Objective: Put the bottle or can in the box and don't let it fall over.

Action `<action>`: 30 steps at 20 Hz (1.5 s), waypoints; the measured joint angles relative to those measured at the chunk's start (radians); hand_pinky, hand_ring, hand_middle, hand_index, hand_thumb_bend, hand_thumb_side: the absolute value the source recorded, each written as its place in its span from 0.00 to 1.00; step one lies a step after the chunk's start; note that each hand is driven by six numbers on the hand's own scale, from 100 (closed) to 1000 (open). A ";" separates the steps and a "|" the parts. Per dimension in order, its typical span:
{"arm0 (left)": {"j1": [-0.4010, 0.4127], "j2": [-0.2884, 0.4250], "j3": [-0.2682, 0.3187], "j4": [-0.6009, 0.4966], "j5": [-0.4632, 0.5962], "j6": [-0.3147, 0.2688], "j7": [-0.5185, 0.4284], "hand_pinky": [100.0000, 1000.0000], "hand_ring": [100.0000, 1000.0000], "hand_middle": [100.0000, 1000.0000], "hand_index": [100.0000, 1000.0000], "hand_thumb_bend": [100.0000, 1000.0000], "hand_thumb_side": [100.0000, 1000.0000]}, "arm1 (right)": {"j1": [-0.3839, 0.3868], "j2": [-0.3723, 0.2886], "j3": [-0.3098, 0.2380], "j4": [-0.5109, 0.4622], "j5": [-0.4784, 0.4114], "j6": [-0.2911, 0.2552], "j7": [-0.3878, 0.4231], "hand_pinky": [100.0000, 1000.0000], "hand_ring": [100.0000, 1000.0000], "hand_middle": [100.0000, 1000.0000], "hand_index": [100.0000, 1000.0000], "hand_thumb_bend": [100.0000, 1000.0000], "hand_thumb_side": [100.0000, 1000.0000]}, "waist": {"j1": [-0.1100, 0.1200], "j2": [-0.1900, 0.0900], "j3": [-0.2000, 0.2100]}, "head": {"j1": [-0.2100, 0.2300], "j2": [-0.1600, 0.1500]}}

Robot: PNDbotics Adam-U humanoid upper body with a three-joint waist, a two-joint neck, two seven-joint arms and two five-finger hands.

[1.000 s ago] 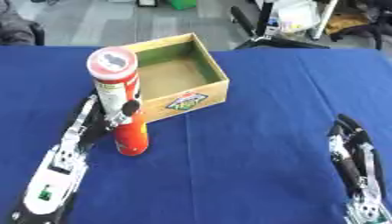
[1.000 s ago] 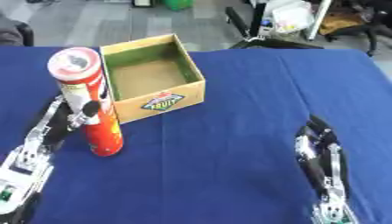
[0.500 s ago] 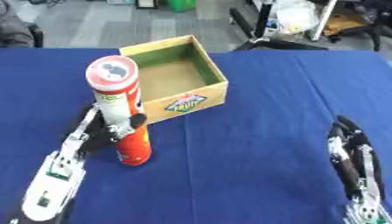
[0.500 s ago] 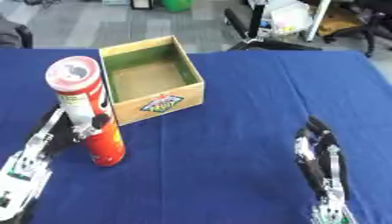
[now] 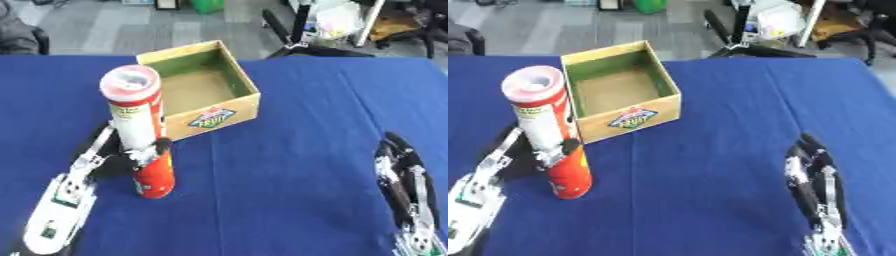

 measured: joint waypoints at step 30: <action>-0.543 0.158 -0.001 0.251 0.220 0.105 0.344 0.21 0.36 0.28 0.63 0.00 0.13 | -0.028 0.014 0.046 0.007 -0.020 0.000 0.038 0.81 0.89 0.87 0.85 0.00 0.56 | -0.002 0.016 -0.095 | 0.033 -0.019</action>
